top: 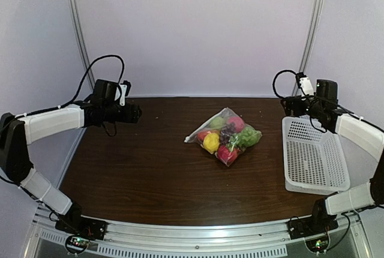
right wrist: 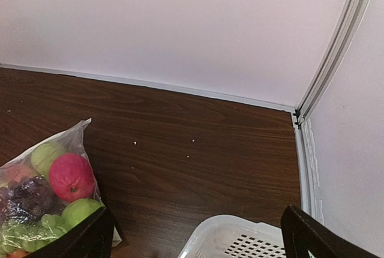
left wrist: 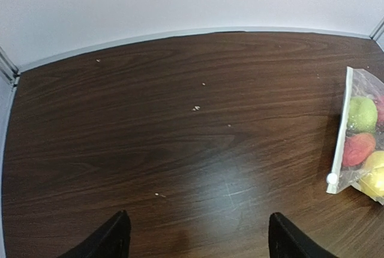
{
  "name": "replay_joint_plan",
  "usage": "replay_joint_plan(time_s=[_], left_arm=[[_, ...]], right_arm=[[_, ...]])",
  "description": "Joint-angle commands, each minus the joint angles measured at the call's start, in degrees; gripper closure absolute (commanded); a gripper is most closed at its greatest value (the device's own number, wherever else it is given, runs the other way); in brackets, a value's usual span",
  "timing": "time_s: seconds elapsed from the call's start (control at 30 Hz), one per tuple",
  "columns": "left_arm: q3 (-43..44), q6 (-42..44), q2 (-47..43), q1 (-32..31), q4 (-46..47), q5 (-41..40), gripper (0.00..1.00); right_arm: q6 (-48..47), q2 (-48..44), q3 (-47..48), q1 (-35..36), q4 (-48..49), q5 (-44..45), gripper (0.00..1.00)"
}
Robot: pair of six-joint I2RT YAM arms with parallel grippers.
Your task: Open the zip-top bag and remove the fake food
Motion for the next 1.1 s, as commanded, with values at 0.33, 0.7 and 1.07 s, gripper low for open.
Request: replay_joint_plan(time_s=[0.33,0.7,1.07], left_arm=[[4.61,-22.38,15.97,-10.98,5.33,15.60,0.29],[5.93,-37.43,27.32,-12.74,24.34,22.43,0.35],[16.22,-38.57,37.21,-12.74,24.89,28.19,0.33]], right_arm=[[-15.14,-1.16,-4.15,-0.70,-0.34,-10.29,0.03],[-18.63,-1.86,-3.65,-0.74,-4.48,-16.02,0.05],[-20.43,-3.32,1.46,-1.05,-21.59,-4.82,0.17]])
